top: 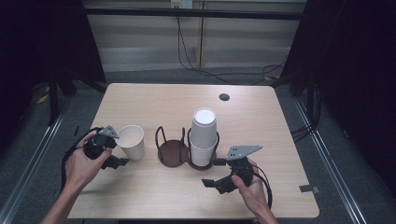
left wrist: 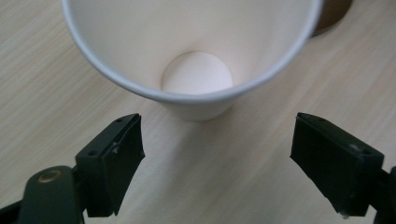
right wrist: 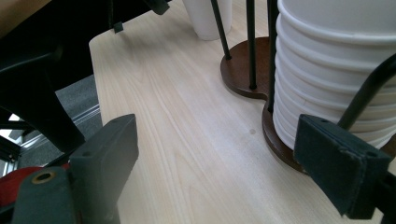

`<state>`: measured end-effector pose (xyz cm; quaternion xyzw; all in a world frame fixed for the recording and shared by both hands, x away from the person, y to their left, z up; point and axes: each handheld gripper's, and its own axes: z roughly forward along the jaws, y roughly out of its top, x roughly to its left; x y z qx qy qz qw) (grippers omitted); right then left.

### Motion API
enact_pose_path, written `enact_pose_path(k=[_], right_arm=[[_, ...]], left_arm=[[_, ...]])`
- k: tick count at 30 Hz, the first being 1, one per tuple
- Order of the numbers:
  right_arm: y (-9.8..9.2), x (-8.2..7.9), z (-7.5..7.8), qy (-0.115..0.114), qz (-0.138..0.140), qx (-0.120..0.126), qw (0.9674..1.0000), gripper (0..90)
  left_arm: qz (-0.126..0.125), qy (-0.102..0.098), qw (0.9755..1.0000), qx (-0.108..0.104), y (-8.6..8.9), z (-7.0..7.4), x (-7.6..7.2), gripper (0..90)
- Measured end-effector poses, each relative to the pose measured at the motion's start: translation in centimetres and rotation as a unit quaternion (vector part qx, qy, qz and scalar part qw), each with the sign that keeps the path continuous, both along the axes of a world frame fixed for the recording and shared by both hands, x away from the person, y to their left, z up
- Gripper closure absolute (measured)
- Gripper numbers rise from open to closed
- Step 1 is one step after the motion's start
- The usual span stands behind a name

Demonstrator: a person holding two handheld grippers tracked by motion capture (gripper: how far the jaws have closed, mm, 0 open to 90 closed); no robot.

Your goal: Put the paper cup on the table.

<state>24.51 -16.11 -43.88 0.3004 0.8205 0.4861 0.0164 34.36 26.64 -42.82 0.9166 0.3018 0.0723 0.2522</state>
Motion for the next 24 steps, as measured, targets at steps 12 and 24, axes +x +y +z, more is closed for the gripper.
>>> enact_pose_path(k=[12, 24], right_arm=[[0.1, 0.0, -0.1, 0.002, 0.0, -0.004, 1.0, 14.2], [0.0, -0.1, -0.1, 0.001, -0.002, 0.0, 1.0, 14.2]], left_arm=[[-0.001, -0.011, 0.9982, -0.059, 0.8, 0.0, -3.1, 22.1], [0.011, -0.051, 0.989, -0.138, 0.1, -0.3, -6.9, 23.3]])
